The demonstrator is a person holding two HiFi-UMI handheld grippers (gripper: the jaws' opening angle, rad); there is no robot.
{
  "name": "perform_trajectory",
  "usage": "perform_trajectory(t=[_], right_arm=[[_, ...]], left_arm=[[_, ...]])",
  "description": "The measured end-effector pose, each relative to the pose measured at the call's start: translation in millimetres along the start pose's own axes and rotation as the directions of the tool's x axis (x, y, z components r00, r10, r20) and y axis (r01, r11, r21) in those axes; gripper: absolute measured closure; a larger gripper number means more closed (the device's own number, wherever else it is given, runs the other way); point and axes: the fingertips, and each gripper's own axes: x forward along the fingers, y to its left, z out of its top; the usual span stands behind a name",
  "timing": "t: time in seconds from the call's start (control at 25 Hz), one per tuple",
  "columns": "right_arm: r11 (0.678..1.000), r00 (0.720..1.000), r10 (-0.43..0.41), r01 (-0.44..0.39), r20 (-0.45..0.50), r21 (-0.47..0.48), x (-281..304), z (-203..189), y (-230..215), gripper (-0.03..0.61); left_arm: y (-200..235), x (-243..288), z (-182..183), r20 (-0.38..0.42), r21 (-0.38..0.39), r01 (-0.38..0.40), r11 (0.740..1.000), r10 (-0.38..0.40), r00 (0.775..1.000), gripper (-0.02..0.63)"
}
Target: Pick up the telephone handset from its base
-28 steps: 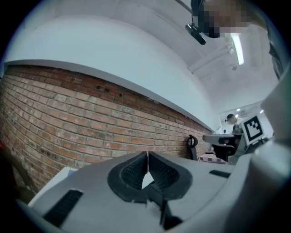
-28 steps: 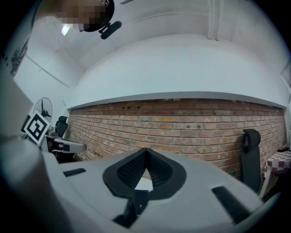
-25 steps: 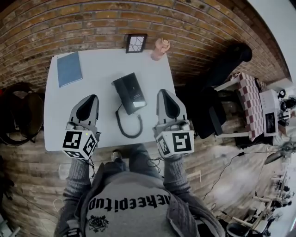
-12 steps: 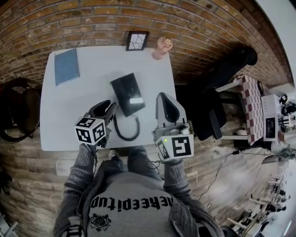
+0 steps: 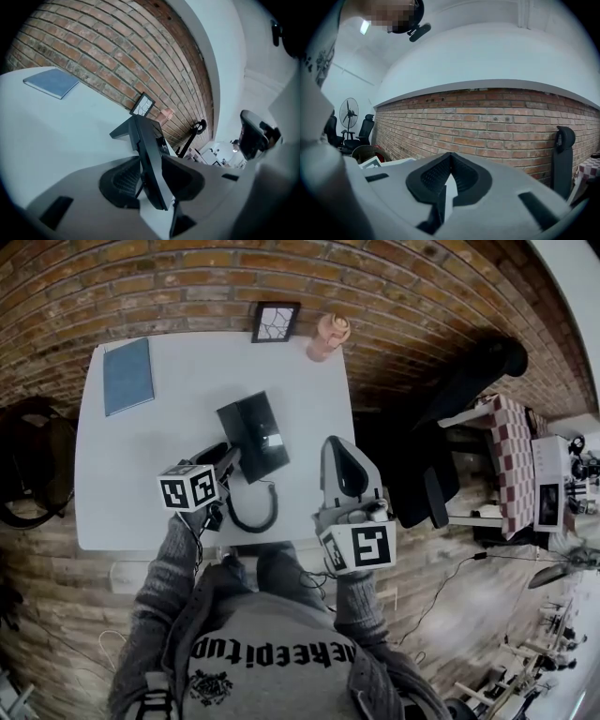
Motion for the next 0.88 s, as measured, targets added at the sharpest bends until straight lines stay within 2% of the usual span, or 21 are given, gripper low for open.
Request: perform_trajectory(t=[0.24,0.36,0.56,0.68,0.88], right_arm=[[1.0,1.0,-0.016,0.016,-0.016,0.0,-1.7,-6.0,-12.1,0.573],[1.0,1.0,-0.022,0.022,-0.021,-0.002,-2.4,-7.3,-15.7,0.573],[1.0,0.999,-0.03,0.03,-0.023,-0.007,-3.7,-7.8,-20.2,0.574],[0.999,0.999,-0.031,0.03,-0.023,-0.01,-3.6,-7.7,-20.1,0.573],[0.999,0.999,-0.029,0.029,-0.02,-0.015,-4.3,-6.3,-18.1,0.573]], left_arm=[[1.3,20.1,-9.3,-0.038,-0.051,0.023,0.998,-0.025,0.999,0.485],[3.1,21.2,-3.1,-0.036,-0.041,-0.012,0.999,0.01,0.999,0.485],[2.4,22.7,0.6,-0.034,-0.056,-0.015,0.998,0.013,0.999,0.486],[-1.2,27.2,-7.5,-0.048,-0.114,0.02,0.993,-0.026,0.998,0.496],[-5.6,24.2,-7.0,-0.057,-0.187,0.033,0.982,-0.045,0.997,0.531]])
